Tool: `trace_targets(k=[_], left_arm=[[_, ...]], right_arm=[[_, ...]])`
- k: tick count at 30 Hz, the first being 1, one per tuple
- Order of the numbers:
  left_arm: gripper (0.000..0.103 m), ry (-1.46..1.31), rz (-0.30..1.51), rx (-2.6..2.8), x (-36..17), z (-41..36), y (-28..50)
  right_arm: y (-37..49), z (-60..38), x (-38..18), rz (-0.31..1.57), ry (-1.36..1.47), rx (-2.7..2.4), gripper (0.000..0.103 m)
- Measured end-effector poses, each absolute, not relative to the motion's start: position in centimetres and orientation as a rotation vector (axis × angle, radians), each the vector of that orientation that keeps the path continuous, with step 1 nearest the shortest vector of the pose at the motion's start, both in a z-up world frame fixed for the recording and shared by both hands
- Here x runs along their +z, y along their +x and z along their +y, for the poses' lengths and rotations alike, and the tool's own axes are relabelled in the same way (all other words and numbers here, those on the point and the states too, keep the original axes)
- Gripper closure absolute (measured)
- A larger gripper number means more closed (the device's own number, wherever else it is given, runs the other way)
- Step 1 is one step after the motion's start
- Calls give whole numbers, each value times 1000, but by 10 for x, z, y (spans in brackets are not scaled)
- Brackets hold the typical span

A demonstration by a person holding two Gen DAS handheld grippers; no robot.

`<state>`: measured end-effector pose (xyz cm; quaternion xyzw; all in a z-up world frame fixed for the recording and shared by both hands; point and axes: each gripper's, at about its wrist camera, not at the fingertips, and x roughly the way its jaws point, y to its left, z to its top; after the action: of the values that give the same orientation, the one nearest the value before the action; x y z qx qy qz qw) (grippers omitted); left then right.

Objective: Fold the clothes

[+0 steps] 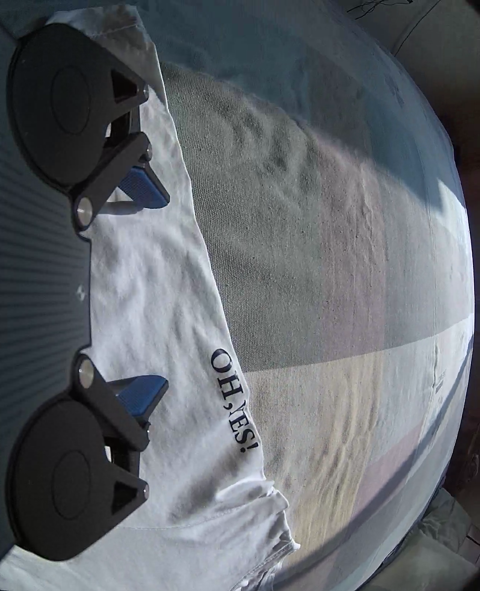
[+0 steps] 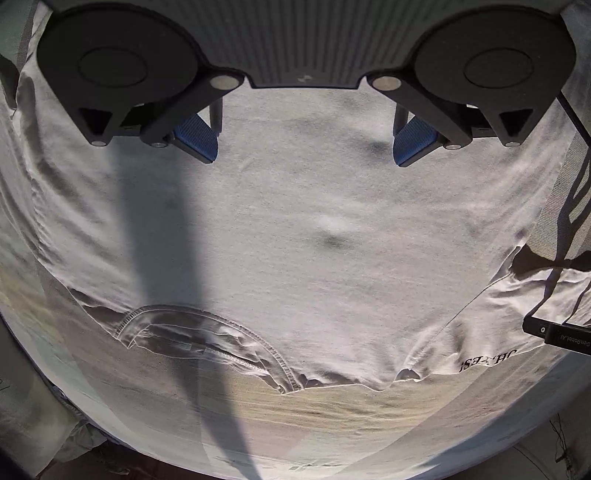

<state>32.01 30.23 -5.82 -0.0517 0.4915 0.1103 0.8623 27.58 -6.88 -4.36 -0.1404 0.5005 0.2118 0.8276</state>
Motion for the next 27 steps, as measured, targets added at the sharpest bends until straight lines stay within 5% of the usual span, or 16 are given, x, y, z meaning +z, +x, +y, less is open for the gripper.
trace_targets(k=[27], left_arm=[[5,-176,987,395,-75,438,258]], right_arm=[[277,159,-22,903,-437,929,0]])
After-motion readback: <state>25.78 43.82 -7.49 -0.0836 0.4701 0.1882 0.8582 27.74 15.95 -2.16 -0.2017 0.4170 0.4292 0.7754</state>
